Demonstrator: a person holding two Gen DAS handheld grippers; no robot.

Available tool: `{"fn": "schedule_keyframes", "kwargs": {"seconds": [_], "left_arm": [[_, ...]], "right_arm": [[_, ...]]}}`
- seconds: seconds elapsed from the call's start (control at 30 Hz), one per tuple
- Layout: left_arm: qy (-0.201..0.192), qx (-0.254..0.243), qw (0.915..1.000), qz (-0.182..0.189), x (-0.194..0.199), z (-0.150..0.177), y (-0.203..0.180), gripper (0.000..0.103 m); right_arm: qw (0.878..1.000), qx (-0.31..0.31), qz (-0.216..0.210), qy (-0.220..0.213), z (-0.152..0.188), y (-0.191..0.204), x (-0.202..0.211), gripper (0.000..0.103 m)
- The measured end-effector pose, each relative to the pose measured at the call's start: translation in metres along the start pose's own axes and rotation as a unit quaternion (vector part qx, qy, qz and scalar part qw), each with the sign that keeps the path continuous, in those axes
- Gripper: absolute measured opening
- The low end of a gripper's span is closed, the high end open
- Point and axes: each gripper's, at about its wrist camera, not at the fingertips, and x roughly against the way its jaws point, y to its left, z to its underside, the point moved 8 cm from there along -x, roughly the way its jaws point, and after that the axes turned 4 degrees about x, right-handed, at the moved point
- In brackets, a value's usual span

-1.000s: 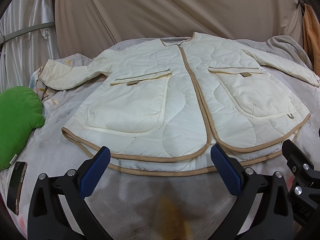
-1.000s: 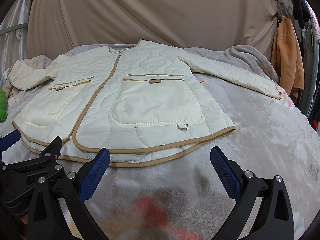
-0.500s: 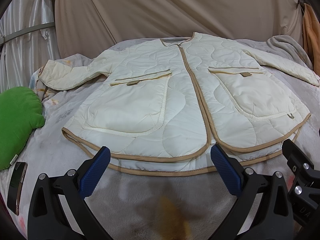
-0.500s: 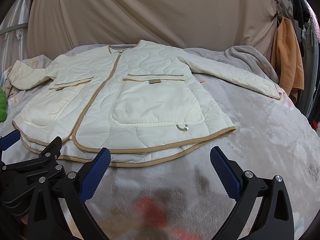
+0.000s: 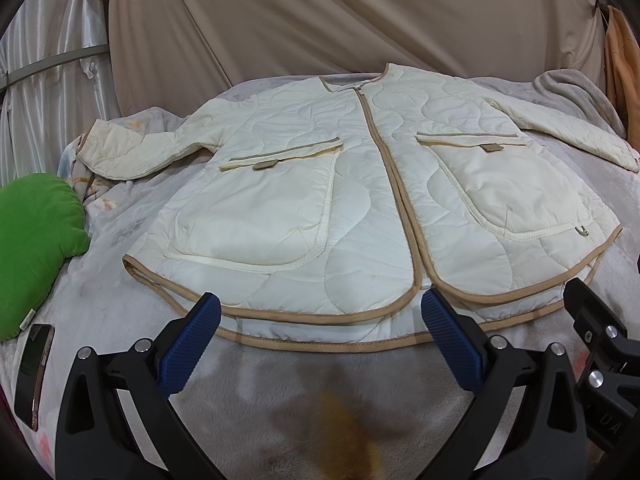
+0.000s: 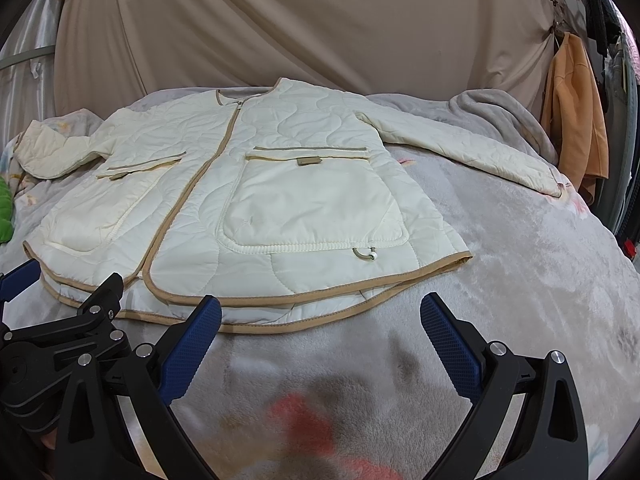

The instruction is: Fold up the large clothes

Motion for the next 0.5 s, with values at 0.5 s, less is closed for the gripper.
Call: {"fn": "schedule_keyframes", "kwargs": {"seconds": [0.5], "left_arm": [[0.008,0.07,0.9915,0.109,0.012,-0.053,0.049,0.098]], "right_arm": [[0.992,-0.12,0.025,0.033,-0.064,-0.233,-0.026,0.098]]}}
